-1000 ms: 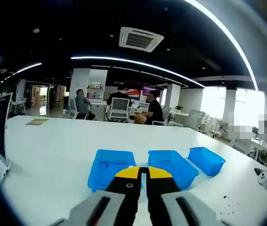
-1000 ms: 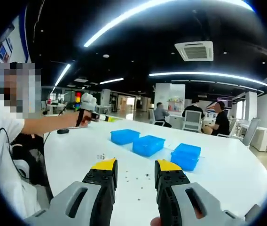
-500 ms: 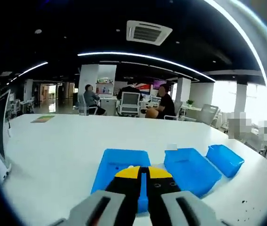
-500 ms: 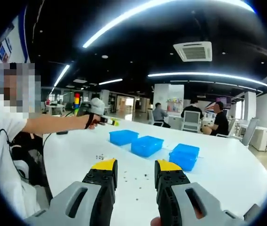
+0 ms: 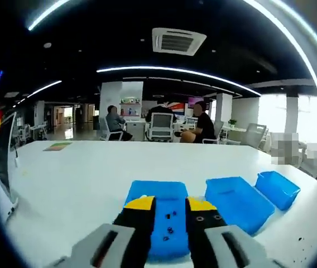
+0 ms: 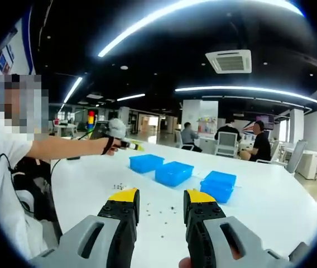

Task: Pick up the resistors one by one and place each resistor into its matching bin, sorting the parts by color and model until every resistor is separated into the correct bin for its type

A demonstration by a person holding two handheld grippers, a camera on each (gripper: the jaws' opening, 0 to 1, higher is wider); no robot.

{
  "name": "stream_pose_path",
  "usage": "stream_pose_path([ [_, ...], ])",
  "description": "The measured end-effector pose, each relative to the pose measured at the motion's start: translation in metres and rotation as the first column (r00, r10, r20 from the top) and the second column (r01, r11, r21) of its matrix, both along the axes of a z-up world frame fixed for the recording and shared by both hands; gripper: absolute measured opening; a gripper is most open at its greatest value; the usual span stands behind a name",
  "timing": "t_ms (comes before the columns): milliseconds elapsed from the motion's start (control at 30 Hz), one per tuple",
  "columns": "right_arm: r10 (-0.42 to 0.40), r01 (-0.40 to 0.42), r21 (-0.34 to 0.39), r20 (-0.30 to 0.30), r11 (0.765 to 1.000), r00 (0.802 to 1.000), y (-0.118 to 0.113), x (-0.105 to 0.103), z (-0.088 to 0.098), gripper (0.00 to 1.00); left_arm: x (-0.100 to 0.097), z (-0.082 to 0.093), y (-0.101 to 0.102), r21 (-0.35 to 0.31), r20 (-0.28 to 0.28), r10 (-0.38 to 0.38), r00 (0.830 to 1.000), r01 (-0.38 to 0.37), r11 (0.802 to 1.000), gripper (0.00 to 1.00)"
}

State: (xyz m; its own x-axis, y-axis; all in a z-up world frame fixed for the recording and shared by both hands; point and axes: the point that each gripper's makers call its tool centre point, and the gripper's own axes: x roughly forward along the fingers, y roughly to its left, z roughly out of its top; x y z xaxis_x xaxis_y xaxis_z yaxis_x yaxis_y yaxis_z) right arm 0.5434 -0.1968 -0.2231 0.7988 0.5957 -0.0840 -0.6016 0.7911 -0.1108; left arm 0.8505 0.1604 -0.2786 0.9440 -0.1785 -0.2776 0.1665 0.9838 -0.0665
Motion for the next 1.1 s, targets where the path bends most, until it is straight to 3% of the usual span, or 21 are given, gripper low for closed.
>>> stream_pose_path([
  [67, -0.001, 0.001, 0.0, 0.0, 1.0, 1.0, -0.001, 0.0, 0.0, 0.34, -0.001, -0.005, -0.003, 0.013, -0.01, -0.018, 1.0, 0.018, 1.0, 0.49],
  [300, 0.001, -0.001, 0.0, -0.003, 1.0, 1.0, 0.0, 0.002, -0.001, 0.34, -0.008, 0.006, -0.006, 0.019, 0.016, -0.025, 1.0, 0.024, 1.0, 0.45],
  [533, -0.002, 0.002, 0.0, -0.004, 1.0, 1.0, -0.001, 0.003, -0.002, 0.34, -0.033, 0.024, -0.037, 0.028, 0.062, -0.126, 0.99, 0.125, 0.992, 0.45],
  [633, -0.002, 0.002, -0.001, 0.0, 1.0, 1.0, -0.002, 0.002, -0.001, 0.34, -0.052, 0.039, -0.051, -0.035, 0.102, -0.169, 0.98, 0.174, 0.984, 0.44],
  [833, -0.006, 0.006, 0.003, -0.002, 1.0, 1.0, -0.003, 0.002, -0.001, 0.34, -0.101, 0.053, -0.055, -0.077, 0.149, -0.222, 0.964, 0.235, 0.969, 0.43],
  [967, 0.003, -0.003, 0.001, -0.001, 1.0, 1.0, 0.0, 0.002, -0.001, 0.34, -0.138, 0.056, -0.052, -0.098, 0.174, -0.256, 0.951, 0.276, 0.956, 0.43],
  [1100, 0.001, -0.001, 0.001, -0.002, 1.0, 1.0, 0.0, 0.003, -0.001, 0.34, -0.176, 0.047, -0.049, -0.124, 0.184, -0.284, 0.941, 0.309, 0.943, 0.42],
])
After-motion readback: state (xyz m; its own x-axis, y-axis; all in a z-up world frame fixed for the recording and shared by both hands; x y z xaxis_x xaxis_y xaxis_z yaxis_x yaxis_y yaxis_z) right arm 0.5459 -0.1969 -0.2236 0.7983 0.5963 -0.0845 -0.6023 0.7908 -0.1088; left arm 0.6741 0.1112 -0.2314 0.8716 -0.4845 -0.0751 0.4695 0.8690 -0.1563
